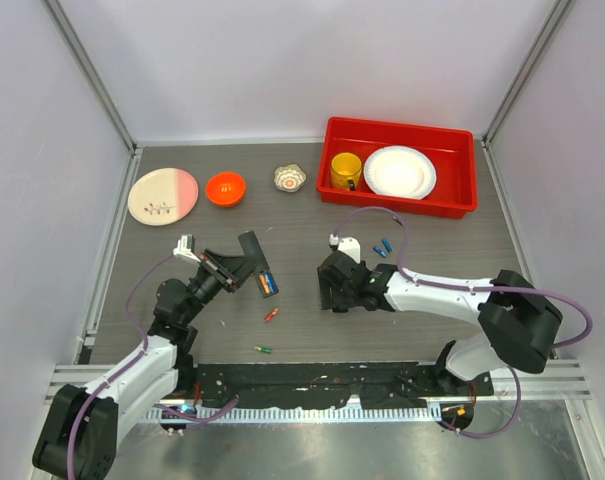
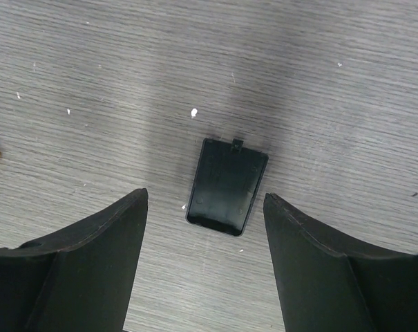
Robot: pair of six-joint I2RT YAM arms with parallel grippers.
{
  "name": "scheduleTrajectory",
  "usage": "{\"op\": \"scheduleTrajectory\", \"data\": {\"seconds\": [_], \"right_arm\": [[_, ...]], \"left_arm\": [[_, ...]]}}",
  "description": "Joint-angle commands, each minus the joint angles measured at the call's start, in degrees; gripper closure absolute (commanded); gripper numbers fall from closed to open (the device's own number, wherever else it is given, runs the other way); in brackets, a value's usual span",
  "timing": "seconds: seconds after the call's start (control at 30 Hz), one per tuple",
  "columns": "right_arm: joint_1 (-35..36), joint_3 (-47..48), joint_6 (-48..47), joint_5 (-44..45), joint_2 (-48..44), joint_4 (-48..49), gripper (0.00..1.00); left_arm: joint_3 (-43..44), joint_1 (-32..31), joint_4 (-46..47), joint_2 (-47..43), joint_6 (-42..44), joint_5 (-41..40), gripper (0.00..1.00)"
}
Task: Load the batteries into the remote control
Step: Turn over the battery cover at the center of the board.
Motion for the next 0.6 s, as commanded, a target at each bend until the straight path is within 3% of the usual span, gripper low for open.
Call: {"op": "scheduleTrajectory", "data": {"seconds": [0.0, 0.57], "right_arm": [[0.4, 1.1, -0.6, 0.0, 1.1, 2.1, 0.27], [0.9, 1.1, -0.1, -0.2, 1.7, 2.8, 0.27]], "left_arm": [[-0.3, -0.2, 2.2, 0.0, 1.2, 0.2, 1.0], [-0.5, -0.2, 2.6, -0.1, 1.2, 0.3, 1.0]]}}
